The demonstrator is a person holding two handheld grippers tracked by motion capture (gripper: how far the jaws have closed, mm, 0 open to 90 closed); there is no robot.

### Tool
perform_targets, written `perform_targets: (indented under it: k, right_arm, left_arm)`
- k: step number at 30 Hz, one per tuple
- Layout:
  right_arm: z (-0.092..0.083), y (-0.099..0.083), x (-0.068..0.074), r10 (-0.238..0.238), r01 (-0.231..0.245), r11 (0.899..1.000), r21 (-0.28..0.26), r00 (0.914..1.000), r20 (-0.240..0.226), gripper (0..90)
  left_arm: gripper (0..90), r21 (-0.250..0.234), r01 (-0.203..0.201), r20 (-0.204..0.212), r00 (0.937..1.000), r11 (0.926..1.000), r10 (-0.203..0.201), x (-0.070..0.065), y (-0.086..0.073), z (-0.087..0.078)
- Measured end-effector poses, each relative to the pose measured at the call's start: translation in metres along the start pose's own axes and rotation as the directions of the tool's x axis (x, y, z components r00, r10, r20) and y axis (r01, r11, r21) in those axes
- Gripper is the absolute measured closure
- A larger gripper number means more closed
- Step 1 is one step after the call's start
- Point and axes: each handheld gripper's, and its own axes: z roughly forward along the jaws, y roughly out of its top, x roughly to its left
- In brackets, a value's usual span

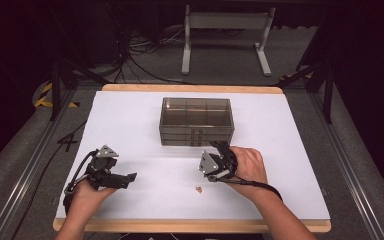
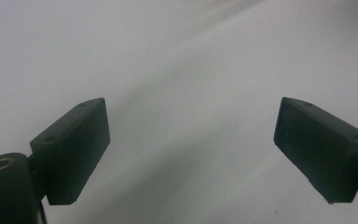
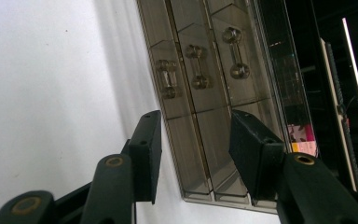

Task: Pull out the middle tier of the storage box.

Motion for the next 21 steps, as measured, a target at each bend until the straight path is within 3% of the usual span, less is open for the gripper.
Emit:
perform_targets:
  k: [21]
  right_arm:
    - [0.015,0.011,0.007,-0.073,0.073,0.997,0.007,0.9933,0.090,57.8]
  left_arm:
    - [10.9,0.003,-0.006,0.002,1.0000,1.0000,0.006,0.001,0.003,0.002]
